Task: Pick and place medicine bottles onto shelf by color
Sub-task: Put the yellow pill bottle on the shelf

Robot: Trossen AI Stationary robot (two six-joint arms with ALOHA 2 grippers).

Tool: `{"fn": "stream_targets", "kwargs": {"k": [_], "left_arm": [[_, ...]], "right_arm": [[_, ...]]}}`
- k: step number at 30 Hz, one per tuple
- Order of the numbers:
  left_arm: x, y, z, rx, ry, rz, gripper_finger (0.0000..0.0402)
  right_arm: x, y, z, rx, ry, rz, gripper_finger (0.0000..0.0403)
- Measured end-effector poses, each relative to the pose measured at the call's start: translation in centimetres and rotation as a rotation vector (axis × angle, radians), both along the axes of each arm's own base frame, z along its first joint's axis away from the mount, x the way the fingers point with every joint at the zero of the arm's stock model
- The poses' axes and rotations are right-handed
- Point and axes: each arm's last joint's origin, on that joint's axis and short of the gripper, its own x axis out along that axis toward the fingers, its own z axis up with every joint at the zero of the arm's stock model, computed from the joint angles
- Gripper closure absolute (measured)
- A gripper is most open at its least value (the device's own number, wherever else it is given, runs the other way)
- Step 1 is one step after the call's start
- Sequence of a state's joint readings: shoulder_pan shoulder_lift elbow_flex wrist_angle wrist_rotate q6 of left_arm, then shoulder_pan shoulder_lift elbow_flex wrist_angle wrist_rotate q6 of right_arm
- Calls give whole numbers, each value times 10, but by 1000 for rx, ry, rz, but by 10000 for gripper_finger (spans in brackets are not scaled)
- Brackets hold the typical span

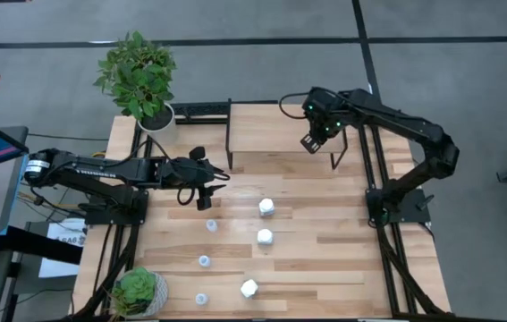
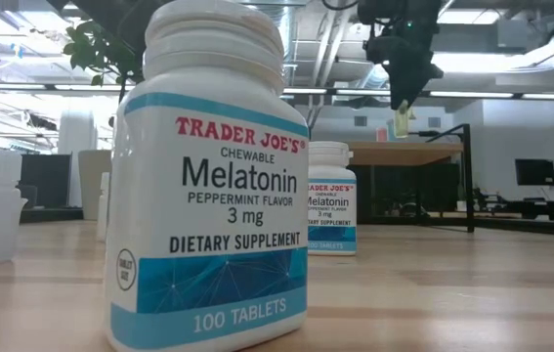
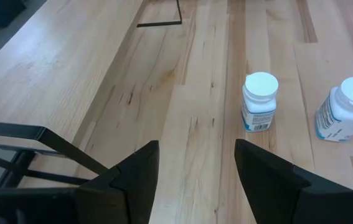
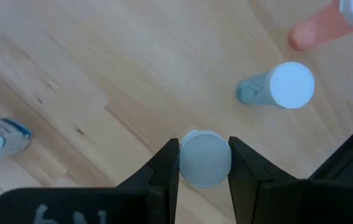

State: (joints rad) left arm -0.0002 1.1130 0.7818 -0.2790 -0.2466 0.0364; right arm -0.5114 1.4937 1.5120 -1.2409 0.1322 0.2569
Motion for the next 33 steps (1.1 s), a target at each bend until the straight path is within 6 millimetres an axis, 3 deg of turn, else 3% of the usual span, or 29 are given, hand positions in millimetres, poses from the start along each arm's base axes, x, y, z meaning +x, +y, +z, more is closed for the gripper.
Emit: {"fn": "stream_targets", "kwargs": {"k": [7,28,33], "left_arm": [[0,0,0,0,0,0,203],[0,0,0,3,1,-3,203],[0,0,0,3,1,-3,203]], "right_arm": [[-4,-6,-1,15,-7,-63,294],[-7,-9,-1,22,18,32,294],[-8,-15,-1,20,-19,-55,294]]}}
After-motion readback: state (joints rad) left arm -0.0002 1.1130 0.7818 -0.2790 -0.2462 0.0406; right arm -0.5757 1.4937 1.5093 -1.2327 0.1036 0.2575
